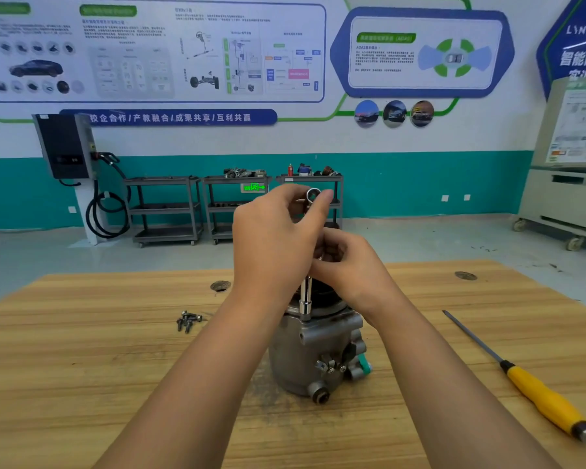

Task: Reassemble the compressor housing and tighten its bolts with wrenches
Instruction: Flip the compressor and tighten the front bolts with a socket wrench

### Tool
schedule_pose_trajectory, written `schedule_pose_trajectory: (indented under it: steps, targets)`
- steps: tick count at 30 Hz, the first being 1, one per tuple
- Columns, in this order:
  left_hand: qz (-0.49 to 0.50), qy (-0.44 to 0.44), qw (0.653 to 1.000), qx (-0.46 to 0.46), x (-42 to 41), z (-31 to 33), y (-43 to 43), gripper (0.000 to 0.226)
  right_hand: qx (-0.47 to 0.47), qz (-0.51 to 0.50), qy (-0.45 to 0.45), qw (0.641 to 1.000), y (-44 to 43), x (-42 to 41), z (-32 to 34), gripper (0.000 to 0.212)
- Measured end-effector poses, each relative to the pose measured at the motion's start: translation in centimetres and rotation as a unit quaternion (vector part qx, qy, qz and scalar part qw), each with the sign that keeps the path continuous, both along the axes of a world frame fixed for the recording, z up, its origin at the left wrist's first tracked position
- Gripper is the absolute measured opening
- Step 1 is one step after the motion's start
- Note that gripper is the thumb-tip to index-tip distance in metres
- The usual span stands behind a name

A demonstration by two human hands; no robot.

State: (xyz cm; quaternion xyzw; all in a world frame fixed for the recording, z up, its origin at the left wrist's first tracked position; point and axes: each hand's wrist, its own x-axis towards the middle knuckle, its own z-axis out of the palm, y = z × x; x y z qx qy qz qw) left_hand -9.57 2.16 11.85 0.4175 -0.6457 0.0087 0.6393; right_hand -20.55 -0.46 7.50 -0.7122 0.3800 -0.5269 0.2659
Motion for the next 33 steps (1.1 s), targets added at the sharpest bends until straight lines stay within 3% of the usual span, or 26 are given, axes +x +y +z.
schedule_pose_trajectory:
  steps: [14,19,27,33]
  targets:
    - [-0.066,0.049,0.997,-0.010,0.7,-1.4,-0.8,0.023,0.002,0.020,0.023,1.000,-0.2,-0.4,0.0,0.006]
    - [-0.143,0.095,0.985,0.028,1.2,-1.4,-1.3,0.030,0.015,0.047,0.006,0.999,0.0,-0.4,0.2,0.013]
    - [-0.230,0.161,0.956,0.087,1.6,-1.2,-1.8,0.022,0.022,0.044,-0.006,0.999,0.1,-0.2,0.3,0.015]
    - [-0.303,0.102,0.940,0.122,1.8,-2.4,-1.8,0.020,0.041,0.078,-0.016,0.996,0.2,-0.6,0.4,0.017]
